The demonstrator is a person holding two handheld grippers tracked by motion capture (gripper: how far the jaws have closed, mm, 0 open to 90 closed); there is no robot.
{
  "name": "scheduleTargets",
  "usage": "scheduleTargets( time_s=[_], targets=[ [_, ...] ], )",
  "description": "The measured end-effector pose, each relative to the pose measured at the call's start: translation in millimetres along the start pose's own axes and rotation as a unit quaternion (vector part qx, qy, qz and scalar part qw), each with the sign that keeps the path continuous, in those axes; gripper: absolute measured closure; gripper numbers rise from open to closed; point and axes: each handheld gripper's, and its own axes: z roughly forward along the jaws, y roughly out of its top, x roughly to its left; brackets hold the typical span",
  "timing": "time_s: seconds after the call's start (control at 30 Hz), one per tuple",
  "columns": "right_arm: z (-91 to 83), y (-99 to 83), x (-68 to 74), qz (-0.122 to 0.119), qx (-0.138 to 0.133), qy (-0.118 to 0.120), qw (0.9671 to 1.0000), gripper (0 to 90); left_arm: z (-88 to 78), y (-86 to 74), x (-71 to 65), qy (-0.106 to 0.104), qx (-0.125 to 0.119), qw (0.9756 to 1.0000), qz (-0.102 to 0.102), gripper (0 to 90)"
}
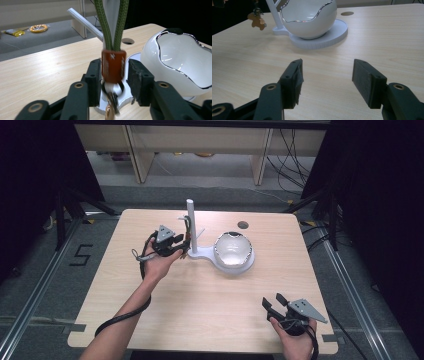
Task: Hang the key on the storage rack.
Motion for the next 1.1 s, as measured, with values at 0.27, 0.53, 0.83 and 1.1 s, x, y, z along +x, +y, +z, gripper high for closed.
scheduleTargets(
  time_s=[0.27, 0.53, 0.83, 1.1],
  targets=[
    [-0.9, 1.0, -1.4, 0.001, -0.001, 0.007, 1.0000, 42.7, -21.2, -12.6, 5.9, 0.003, 0.017, 0.9998, 0.014, 55.6],
    [-1.4, 0.3, 1.1, 0.017, 0.004, 0.002, 0.9998, 42.7, -66.1, -46.6, 18.3, 0.013, 0.034, 0.9988, 0.032, 51.6],
    [0.3, 0.0, -1.0, -0.007, 0.002, -0.002, 1.0000, 42.7, -108.5, -88.9, 22.1, 0.027, 0.026, 0.9992, 0.015, 51.3],
    [-0.5, -0.5, -0.3, 0.003, 0.004, -0.009, 0.9999, 42.6, -134.0, -116.0, 15.5, 0.039, 0.015, 0.9990, 0.015, 50.1]
  ],
)
